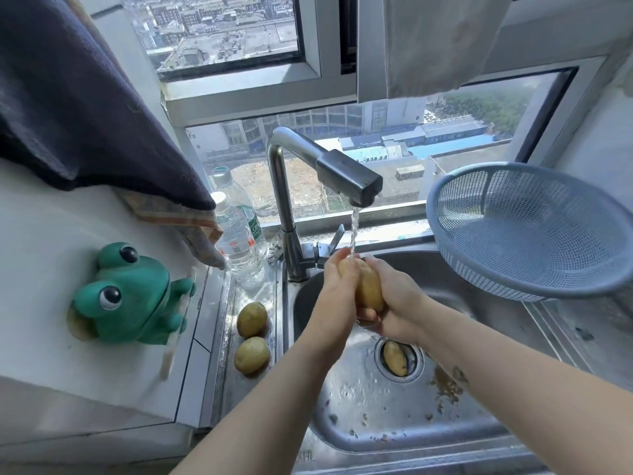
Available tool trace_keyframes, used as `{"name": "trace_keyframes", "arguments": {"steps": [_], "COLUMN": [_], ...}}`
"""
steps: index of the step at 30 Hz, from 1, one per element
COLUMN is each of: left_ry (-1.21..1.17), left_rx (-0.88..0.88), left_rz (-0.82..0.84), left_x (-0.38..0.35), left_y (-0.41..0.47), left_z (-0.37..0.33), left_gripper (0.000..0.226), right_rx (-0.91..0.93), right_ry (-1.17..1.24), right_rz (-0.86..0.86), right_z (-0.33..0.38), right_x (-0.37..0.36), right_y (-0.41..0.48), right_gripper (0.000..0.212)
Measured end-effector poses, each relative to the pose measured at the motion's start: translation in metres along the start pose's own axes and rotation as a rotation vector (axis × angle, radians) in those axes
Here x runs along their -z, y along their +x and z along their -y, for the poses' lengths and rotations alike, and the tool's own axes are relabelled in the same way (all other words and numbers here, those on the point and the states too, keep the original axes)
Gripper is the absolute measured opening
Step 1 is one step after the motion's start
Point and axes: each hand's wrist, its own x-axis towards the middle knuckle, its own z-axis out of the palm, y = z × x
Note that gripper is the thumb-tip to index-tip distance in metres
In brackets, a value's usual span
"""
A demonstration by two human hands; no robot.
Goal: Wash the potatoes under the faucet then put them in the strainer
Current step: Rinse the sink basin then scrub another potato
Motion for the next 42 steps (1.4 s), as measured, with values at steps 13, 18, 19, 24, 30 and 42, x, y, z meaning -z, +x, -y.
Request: {"name": "trace_keyframes", "arguments": {"steps": [13,18,19,24,30,42], "left_ry": [-0.366,-0.601,-0.579,-0.621,-0.44,-0.338], "left_rx": [0.302,0.504,0.534,0.632,0.469,0.278], "left_rz": [-0.489,-0.468,-0.433,-0.274,-0.157,-0.169], "left_x": [-0.009,0.004,0.005,0.009,0.007,0.032], "left_y": [0.021,0.034,0.033,0.03,0.022,0.012], "left_z": [-0.016,-0.018,-0.019,-0.027,-0.029,-0.027], "left_gripper": [0.026,0.026,0.024,0.038,0.035,0.015], "right_rx": [0.429,0.741,0.766,0.861,0.711,-0.122], "right_ry": [-0.528,-0.901,-0.97,-1.224,-0.717,0.262], "right_rz": [-0.209,-0.156,-0.13,-0.05,-0.169,0.148], "right_z": [-0.012,-0.018,-0.019,-0.016,-0.024,0.011], "right_x": [-0.019,0.001,0.005,0.022,0.011,-0.026], "right_y": [0.001,-0.003,-0.004,0.002,0.002,0.009], "right_gripper": [0.042,0.021,0.025,0.054,0.028,0.045]}}
